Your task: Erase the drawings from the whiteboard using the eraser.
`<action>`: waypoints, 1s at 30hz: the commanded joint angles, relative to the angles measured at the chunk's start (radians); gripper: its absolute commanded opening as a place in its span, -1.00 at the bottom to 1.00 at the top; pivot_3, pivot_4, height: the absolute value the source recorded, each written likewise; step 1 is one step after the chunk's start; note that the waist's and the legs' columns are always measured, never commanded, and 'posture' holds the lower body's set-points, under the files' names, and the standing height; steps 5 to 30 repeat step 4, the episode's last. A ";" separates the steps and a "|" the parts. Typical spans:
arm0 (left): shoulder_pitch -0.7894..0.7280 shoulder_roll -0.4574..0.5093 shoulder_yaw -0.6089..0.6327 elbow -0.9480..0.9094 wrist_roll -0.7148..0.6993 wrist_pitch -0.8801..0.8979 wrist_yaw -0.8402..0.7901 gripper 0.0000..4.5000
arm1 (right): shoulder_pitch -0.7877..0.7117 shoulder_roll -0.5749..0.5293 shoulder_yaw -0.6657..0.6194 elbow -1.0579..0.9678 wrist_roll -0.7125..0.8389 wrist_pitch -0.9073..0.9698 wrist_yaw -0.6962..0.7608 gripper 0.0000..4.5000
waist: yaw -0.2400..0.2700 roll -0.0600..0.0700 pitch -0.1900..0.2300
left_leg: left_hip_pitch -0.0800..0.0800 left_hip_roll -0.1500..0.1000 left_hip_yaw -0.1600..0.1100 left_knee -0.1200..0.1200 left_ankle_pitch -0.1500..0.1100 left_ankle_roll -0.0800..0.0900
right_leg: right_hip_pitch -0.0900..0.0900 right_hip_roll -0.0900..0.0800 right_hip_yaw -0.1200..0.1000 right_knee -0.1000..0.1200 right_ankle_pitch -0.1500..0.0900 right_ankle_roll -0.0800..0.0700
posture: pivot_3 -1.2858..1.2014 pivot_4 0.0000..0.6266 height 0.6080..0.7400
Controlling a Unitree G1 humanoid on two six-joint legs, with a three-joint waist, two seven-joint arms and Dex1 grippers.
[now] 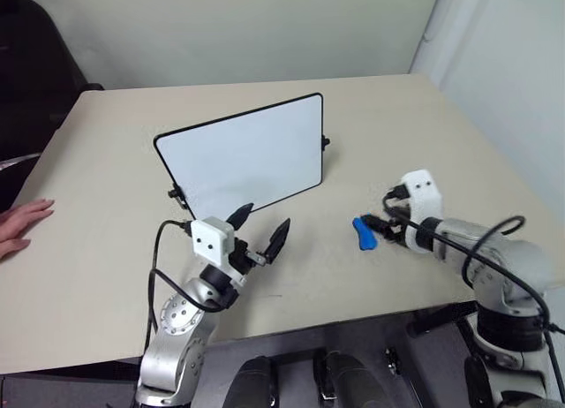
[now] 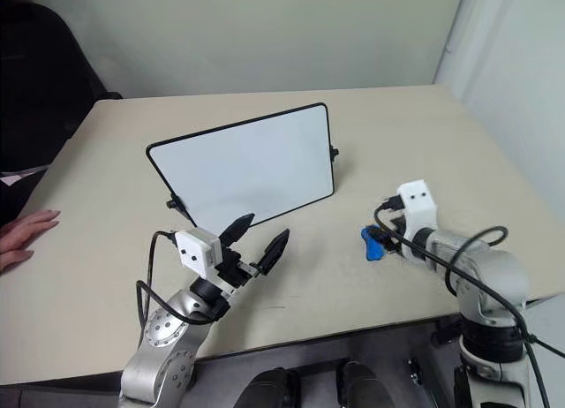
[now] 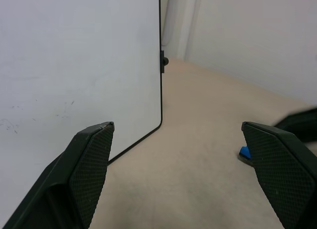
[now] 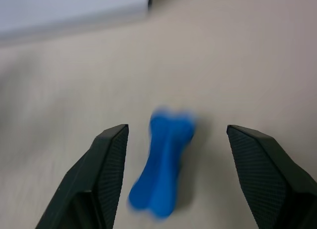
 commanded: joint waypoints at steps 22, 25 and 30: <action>-0.017 -0.008 -0.011 -0.012 -0.001 -0.027 -0.008 1.00 | 0.075 0.041 -0.068 -0.140 0.095 -0.211 0.060 0.52 | 0.001 0.000 0.000 | 0.000 0.000 0.001 0.000 -0.001 0.001 | 0.001 0.000 0.000 0.000 -0.001 0.001 | 0.03 -0.52 1.00; -0.017 -0.008 -0.011 -0.012 -0.001 -0.027 -0.008 1.00 | 0.075 0.041 -0.068 -0.140 0.095 -0.211 0.060 0.52 | 0.001 0.000 0.000 | 0.000 0.000 0.001 0.000 -0.001 0.001 | 0.001 0.000 0.000 0.000 -0.001 0.001 | 0.03 -0.52 1.00; -0.017 -0.008 -0.011 -0.012 -0.001 -0.027 -0.008 1.00 | 0.075 0.041 -0.068 -0.140 0.095 -0.211 0.060 0.52 | 0.001 0.000 0.000 | 0.000 0.000 0.001 0.000 -0.001 0.001 | 0.001 0.000 0.000 0.000 -0.001 0.001 | 0.03 -0.52 1.00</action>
